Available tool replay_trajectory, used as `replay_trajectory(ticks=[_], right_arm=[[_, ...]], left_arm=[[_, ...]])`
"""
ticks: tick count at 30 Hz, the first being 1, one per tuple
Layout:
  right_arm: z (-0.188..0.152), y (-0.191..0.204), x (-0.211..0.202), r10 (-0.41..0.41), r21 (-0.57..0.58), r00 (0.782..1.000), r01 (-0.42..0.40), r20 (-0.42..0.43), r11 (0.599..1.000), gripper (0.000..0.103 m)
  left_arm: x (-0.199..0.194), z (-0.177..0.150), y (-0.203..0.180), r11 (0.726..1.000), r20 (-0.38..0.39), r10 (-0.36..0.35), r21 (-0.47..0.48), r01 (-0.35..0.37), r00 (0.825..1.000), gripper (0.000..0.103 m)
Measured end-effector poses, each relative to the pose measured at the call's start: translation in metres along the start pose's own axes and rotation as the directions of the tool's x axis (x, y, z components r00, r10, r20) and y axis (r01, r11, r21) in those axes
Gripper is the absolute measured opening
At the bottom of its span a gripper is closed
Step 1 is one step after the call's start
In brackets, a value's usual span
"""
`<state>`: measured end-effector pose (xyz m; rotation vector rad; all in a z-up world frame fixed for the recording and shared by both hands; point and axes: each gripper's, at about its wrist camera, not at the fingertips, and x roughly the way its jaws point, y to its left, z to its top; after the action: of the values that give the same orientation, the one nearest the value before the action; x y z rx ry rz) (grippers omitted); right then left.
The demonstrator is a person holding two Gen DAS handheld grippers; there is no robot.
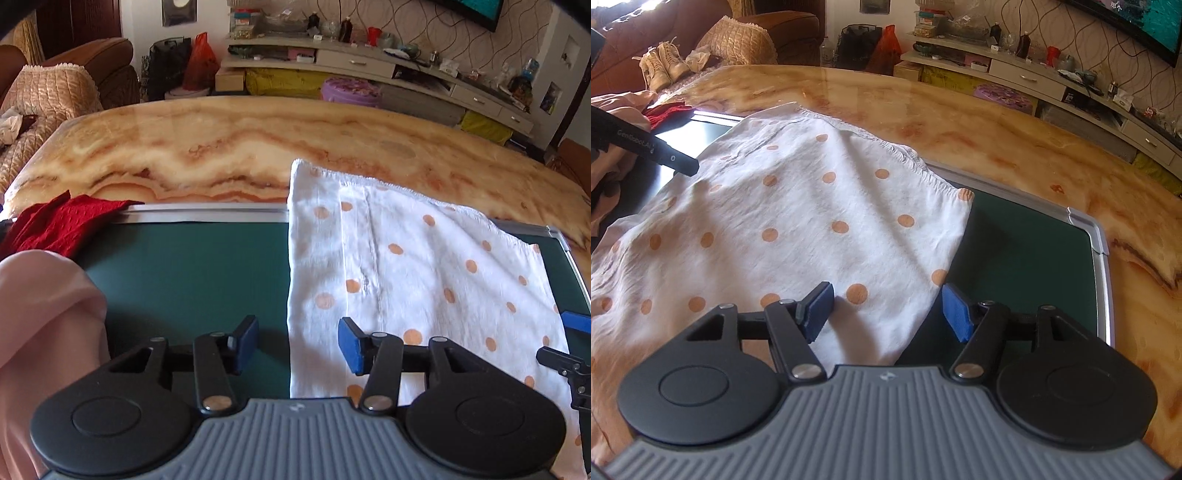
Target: Fold clothes
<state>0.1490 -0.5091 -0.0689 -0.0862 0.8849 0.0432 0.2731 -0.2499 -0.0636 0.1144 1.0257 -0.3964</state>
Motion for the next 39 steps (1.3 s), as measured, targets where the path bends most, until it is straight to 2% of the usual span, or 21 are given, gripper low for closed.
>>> replay_trajectory(ticks=[1, 3, 5, 8, 11, 12, 13, 14, 15, 16, 17, 19, 22, 25, 26, 27, 29, 31, 37, 38, 39], right_arm=[[0.000, 0.003, -0.001, -0.006, -0.011, 1.000, 0.006, 0.006, 1.000, 0.073], [0.001, 0.010, -0.001, -0.016, -0.040, 1.000, 0.017, 0.013, 0.999, 0.073], [0.003, 0.014, 0.001, -0.015, -0.050, 1.000, 0.016, 0.015, 0.999, 0.073], [0.005, 0.015, 0.005, 0.004, -0.041, 1.000, -0.004, 0.006, 0.999, 0.073], [0.005, 0.012, 0.007, 0.024, -0.023, 1.000, -0.024, 0.000, 0.999, 0.073], [0.006, 0.012, 0.005, 0.018, -0.025, 1.000, -0.018, 0.007, 1.000, 0.073], [0.006, 0.013, 0.003, 0.002, -0.033, 1.000, -0.002, 0.019, 0.999, 0.073], [0.006, 0.014, 0.001, -0.013, -0.041, 0.999, 0.014, 0.032, 0.999, 0.073], [0.007, 0.014, -0.003, 0.000, -0.040, 0.999, 0.002, 0.052, 0.999, 0.073], [0.008, 0.014, -0.008, 0.032, -0.033, 0.996, -0.030, 0.079, 0.999, 0.073], [0.009, 0.014, -0.012, 0.075, -0.031, 0.992, -0.072, 0.101, 0.997, 0.073], [0.011, 0.024, -0.018, 0.165, -0.081, 0.979, -0.157, 0.116, 0.984, 0.073], [0.011, 0.047, -0.015, 0.227, -0.199, 0.972, -0.211, 0.062, 0.957, 0.073], [0.007, 0.059, -0.009, 0.276, -0.257, 0.961, -0.266, 0.004, 0.929, 0.073], [0.004, 0.058, -0.006, 0.282, -0.259, 0.959, -0.276, -0.014, 0.926, 0.073], [0.002, 0.058, -0.003, 0.288, -0.260, 0.957, -0.286, -0.031, 0.922, 0.073], [-0.001, 0.048, -0.003, 0.300, -0.244, 0.953, -0.300, -0.039, 0.922, 0.073], [-0.006, 0.038, -0.007, 0.301, -0.235, 0.953, -0.301, -0.040, 0.924, 0.073], [-0.008, 0.027, -0.013, 0.267, -0.233, 0.961, -0.277, -0.075, 0.932, 0.073], [-0.007, 0.029, -0.014, 0.255, -0.244, 0.964, -0.267, -0.080, 0.932, 0.073], [-0.007, 0.032, -0.015, 0.239, -0.259, 0.968, -0.251, -0.080, 0.932, 0.073]], left_arm=[[0.001, 0.000, -0.002, 1.000, -0.001, 0.017, 0.023, -0.017, 1.000, 0.053], [0.002, -0.003, -0.008, 0.994, 0.010, 0.073, 0.082, -0.073, 0.997, 0.028], [0.002, -0.002, -0.008, 0.989, 0.022, 0.099, 0.105, -0.101, 0.995, 0.024], [0.007, 0.001, -0.003, 0.964, 0.061, 0.228, 0.123, -0.234, 0.972, 0.024], [0.004, 0.007, 0.005, 0.974, 0.055, 0.208, 0.079, -0.212, 0.977, 0.020], [0.000, 0.007, 0.006, 0.984, 0.057, 0.162, 0.061, -0.165, 0.985, 0.020], [-0.007, 0.006, 0.005, 0.997, 0.066, 0.070, 0.040, -0.073, 0.995, 0.020], [-0.014, 0.004, 0.004, 1.000, 0.078, -0.022, 0.019, 0.021, 0.997, 0.020], [-0.020, 0.003, -0.001, 0.993, 0.084, -0.118, 0.030, 0.116, 0.989, 0.021], [-0.024, 0.000, -0.012, 0.974, 0.077, -0.218, 0.078, 0.212, 0.973, 0.021], [-0.027, -0.002, -0.026, 0.950, 0.062, -0.288, 0.142, 0.277, 0.956, 0.025], [-0.025, -0.008, -0.052, 0.896, -0.006, -0.350, 0.291, 0.336, 0.937, 0.025], [-0.013, -0.014, -0.065, 0.801, -0.109, -0.423, 0.418, 0.427, 0.900, 0.025], [-0.002, -0.021, -0.054, 0.744, -0.163, -0.424, 0.498, 0.445, 0.891, 0.022], [0.001, -0.020, -0.047, 0.742, -0.173, -0.421, 0.500, 0.448, 0.890, 0.014], [0.002, -0.017, -0.035, 0.762, -0.172, -0.413, 0.472, 0.443, 0.894, 0.004], [0.003, -0.013, -0.009, 0.787, -0.167, -0.415, 0.427, 0.445, 0.894, 0.004], [0.002, -0.013, 0.011, 0.801, -0.167, -0.422, 0.391, 0.453, 0.891, 0.004], [-0.011, -0.012, 0.006, 0.803, -0.168, -0.322, 0.474, 0.362, 0.932, 0.005], [-0.015, -0.012, 0.000, 0.798, -0.152, -0.293, 0.504, 0.329, 0.944, 0.013], [-0.020, -0.011, -0.004, 0.795, -0.126, -0.291, 0.521, 0.313, 0.948, 0.019]])
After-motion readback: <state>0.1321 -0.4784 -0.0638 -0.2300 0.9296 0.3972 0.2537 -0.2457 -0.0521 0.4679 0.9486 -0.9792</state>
